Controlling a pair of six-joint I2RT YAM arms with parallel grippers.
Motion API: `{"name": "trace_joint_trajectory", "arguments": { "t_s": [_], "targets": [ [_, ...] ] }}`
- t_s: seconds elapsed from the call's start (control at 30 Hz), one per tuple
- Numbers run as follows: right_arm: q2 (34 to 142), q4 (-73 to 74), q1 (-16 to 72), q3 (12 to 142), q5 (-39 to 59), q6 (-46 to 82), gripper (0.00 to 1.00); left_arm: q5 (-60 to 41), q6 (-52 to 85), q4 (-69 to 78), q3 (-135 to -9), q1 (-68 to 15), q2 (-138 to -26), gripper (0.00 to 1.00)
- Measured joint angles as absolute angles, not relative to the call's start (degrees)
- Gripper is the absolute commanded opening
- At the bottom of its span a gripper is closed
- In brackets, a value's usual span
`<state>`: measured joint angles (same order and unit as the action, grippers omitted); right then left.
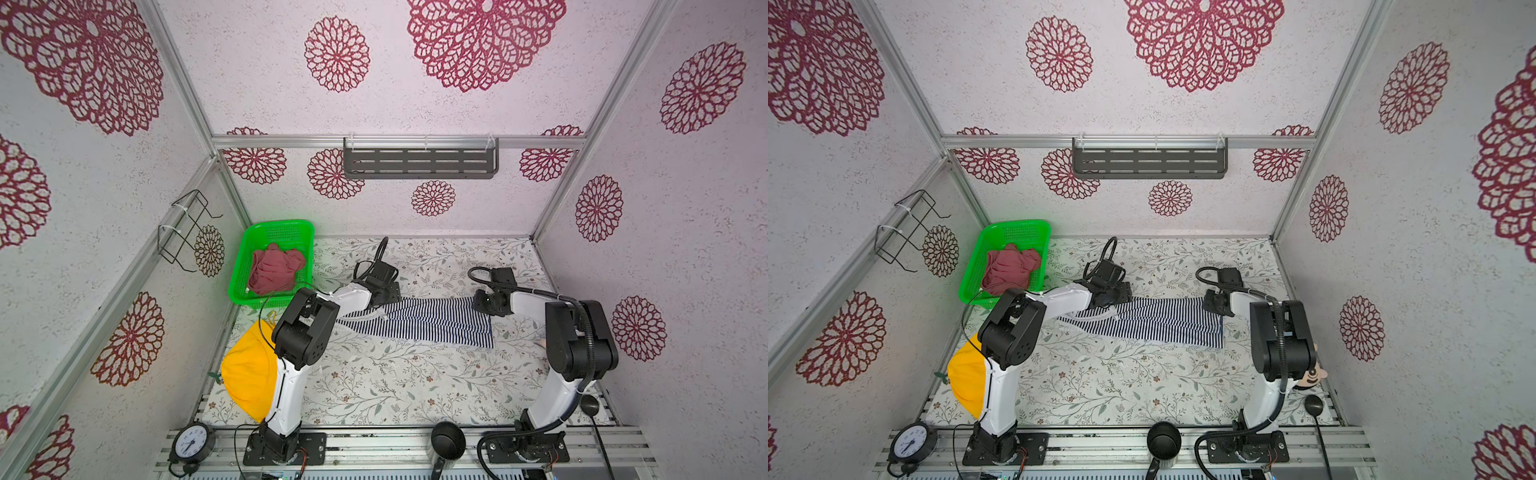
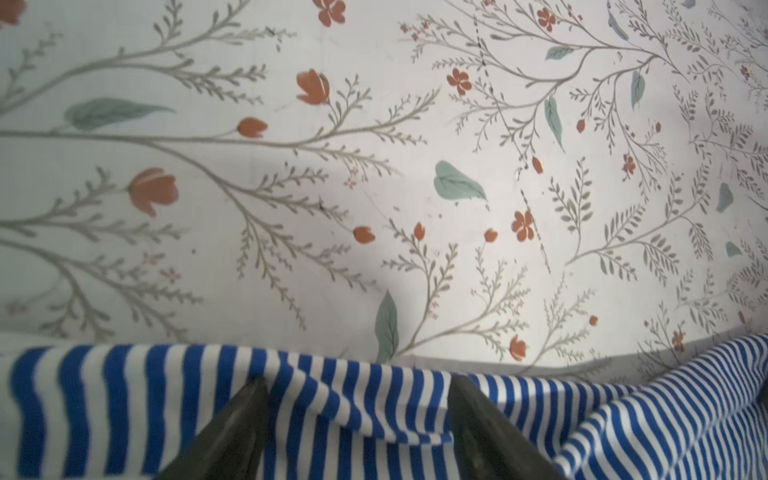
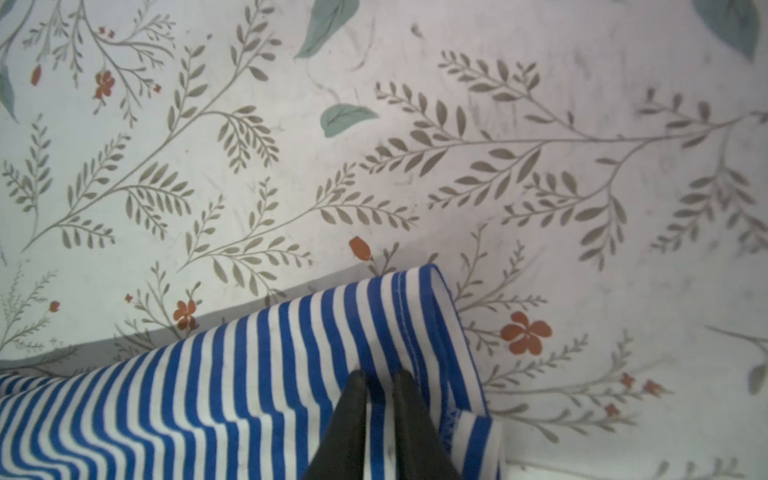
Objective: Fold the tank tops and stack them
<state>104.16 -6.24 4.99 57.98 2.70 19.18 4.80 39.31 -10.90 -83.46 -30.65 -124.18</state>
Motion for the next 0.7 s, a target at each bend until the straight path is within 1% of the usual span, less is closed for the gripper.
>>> {"name": "trace_joint_trajectory", "arguments": {
  "t_s": [0.23, 0.43, 0.57, 0.7],
  "targets": [
    [98.50, -3.62, 5.06, 49.93, 3.95, 21.21, 0.17, 2.24, 36.60, -10.55, -93.43, -29.98, -131.20, 0.77],
    [91.33, -7.18, 8.29, 43.59, 4.78, 23.31, 0.18, -0.36, 33.50, -11.77, -100.36, -29.71, -135.37, 0.82],
    [88.31, -9.85, 14.31, 41.47, 5.21, 25.69, 0.18, -0.60, 31.42, -13.37, -100.31, -29.45, -134.74, 0.86],
    [85.03, -12.40, 24.29, 39.27, 8.82, 29.41, 0.22, 1.80, 30.04, -17.37, -95.48, -28.95, -128.84, 0.86]
  ]
}}
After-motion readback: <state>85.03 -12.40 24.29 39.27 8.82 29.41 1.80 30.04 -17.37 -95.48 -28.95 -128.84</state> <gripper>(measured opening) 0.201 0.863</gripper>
